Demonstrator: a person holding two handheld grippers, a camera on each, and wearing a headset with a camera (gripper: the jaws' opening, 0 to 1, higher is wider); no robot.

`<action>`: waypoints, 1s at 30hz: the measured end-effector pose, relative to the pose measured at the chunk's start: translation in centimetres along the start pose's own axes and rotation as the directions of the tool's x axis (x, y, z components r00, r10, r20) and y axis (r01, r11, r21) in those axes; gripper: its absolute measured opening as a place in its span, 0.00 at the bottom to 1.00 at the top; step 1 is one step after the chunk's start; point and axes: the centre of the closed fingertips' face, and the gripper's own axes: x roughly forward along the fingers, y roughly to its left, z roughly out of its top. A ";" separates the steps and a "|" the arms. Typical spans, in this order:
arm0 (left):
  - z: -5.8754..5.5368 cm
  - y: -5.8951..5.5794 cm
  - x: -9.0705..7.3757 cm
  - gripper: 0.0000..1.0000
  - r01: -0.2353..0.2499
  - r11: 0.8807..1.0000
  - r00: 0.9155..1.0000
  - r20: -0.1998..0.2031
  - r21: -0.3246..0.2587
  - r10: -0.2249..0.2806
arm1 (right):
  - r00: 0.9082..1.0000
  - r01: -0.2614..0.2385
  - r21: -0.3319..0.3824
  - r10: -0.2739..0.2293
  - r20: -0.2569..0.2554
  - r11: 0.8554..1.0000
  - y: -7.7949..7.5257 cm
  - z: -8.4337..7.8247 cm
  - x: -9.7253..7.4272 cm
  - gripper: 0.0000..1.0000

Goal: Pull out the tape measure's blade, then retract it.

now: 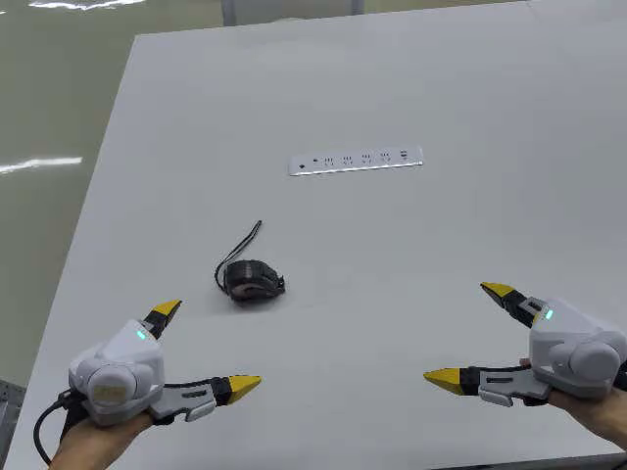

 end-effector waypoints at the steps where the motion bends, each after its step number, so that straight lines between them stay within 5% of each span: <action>1: 0.0 0.0 0.0 0.99 0.000 1.000 1.000 -0.001 0.001 0.000 | 1.000 0.000 0.000 0.000 0.000 1.000 0.0 0.0 0.0 0.98; 30: -0.3 0.4 0.1 0.98 -0.008 1.000 1.000 -0.009 0.002 0.008 | 1.000 -0.004 -0.003 0.004 -0.008 1.000 -0.3 -0.2 0.2 0.98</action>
